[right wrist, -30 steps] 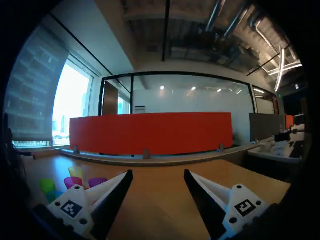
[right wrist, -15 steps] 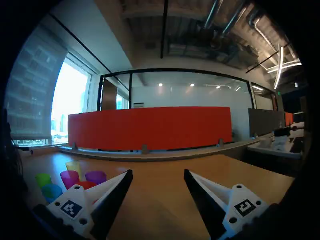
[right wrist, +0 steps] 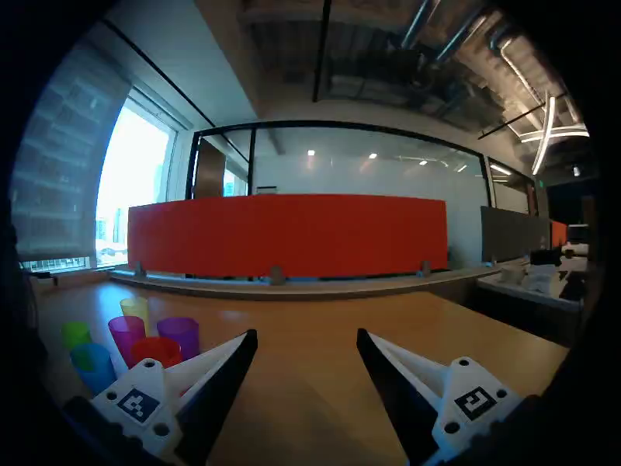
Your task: Pour water
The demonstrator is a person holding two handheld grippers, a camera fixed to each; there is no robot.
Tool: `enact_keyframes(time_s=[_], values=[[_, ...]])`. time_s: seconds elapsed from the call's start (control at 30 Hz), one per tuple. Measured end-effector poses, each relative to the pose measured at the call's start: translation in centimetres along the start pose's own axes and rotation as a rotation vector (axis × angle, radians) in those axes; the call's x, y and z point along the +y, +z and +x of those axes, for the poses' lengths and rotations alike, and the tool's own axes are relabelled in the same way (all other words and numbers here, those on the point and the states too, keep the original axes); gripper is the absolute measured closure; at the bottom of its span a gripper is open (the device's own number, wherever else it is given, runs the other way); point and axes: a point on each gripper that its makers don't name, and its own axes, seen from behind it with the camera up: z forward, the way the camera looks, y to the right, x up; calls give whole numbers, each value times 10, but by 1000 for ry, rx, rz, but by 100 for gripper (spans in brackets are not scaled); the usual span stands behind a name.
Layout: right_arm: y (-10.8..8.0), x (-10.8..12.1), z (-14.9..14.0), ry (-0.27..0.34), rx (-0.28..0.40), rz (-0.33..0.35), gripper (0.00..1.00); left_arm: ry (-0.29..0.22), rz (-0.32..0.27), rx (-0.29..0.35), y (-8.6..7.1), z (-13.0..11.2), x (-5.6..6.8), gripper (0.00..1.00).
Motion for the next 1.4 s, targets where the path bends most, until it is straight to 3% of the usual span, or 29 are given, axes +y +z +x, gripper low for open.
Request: enact_keyframes(time_s=[1.4], values=[[1, -5, -1, -5, -8, 7, 1, 0, 0, 0, 0, 1, 1, 2]])
